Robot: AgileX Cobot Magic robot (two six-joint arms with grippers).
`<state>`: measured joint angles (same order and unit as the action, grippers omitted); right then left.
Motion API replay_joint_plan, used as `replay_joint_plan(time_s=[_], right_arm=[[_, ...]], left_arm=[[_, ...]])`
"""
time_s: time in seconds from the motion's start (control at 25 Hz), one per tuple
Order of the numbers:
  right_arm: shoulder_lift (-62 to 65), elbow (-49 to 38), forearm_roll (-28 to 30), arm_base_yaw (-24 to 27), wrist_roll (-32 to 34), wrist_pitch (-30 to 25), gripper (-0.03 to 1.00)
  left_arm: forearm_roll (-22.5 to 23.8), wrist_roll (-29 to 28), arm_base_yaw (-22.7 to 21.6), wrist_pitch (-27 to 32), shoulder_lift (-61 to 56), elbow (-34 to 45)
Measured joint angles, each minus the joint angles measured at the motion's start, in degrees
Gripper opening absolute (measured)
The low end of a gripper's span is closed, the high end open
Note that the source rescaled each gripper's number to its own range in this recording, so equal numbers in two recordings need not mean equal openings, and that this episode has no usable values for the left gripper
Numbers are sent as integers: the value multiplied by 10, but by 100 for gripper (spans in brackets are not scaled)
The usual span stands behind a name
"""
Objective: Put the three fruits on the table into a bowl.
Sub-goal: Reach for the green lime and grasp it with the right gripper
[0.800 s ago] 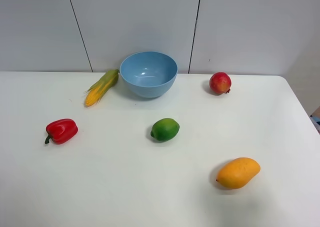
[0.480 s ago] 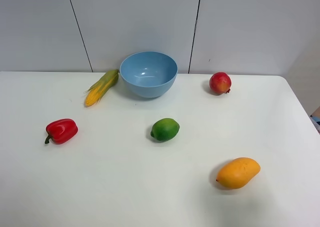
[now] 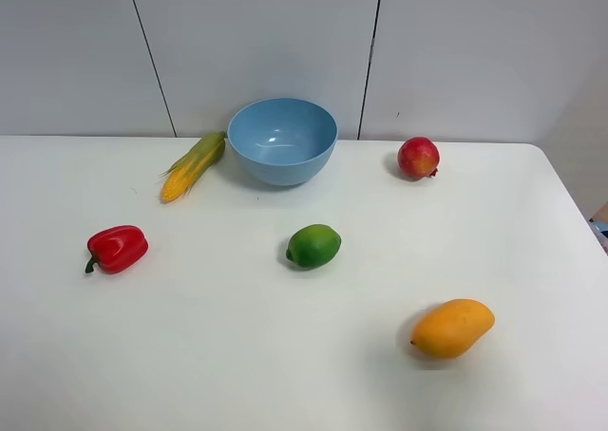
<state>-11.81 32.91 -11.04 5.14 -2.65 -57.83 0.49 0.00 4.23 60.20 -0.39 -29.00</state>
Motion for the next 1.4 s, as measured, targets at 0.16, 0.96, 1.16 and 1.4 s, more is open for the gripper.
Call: replay_joint_plan(time_s=[0.16,0.96,1.16,1.4], right_arm=[[-191,63,-95,-23,-116,38,100],[-911,415,-100,-349,14,64,100],[-954,418,-71,-357,144,73,100],[-990,418,-56,-360,244,128,100]], left_arm=[[0,0,0,0,0,0],[0,0,0,0,0,0],[0,0,0,0,0,0],[0,0,0,0,0,0]])
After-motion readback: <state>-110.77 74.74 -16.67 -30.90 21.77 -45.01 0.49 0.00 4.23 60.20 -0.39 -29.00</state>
